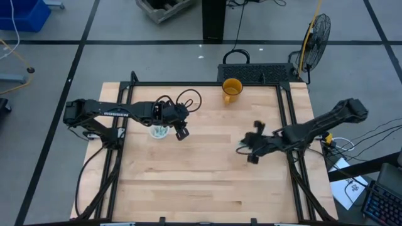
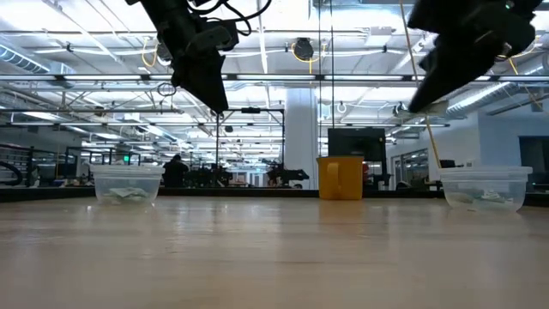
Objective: Pick and place Stevia / Truvia into bins
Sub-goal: Put the stevia packet into the right transparent container
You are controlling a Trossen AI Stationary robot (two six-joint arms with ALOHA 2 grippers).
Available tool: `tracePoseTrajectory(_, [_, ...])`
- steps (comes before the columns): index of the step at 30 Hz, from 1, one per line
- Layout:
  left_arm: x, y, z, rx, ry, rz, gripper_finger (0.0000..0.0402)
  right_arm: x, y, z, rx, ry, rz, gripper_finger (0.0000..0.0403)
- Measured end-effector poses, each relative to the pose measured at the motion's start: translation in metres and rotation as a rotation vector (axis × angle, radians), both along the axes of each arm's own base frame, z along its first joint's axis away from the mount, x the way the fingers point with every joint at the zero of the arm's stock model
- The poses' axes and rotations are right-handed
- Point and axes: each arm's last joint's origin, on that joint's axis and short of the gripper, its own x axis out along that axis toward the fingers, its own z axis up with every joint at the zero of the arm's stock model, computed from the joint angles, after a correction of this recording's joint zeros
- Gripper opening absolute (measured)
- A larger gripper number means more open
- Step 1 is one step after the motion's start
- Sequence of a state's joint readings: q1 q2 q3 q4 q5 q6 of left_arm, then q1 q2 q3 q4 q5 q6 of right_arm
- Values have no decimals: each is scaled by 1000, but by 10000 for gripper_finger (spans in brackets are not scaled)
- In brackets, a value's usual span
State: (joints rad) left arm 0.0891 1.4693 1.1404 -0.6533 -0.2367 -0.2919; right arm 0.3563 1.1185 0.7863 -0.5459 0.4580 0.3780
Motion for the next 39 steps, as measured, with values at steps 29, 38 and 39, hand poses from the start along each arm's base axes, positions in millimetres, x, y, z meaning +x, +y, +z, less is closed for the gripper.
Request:
tracePoseTrajectory(29, [0,0,0,2,-4,-2,129,-66,-26,-56,90,117,-344,0])
tracePoseTrajectory(38, [1,0,0,4,-7,-5,129,-66,-25,-57,121,130,-339,23])
tracePoseTrajectory(39, [1,0,0,5,-7,-5,129,-66,-25,-57,119,131,-336,32])
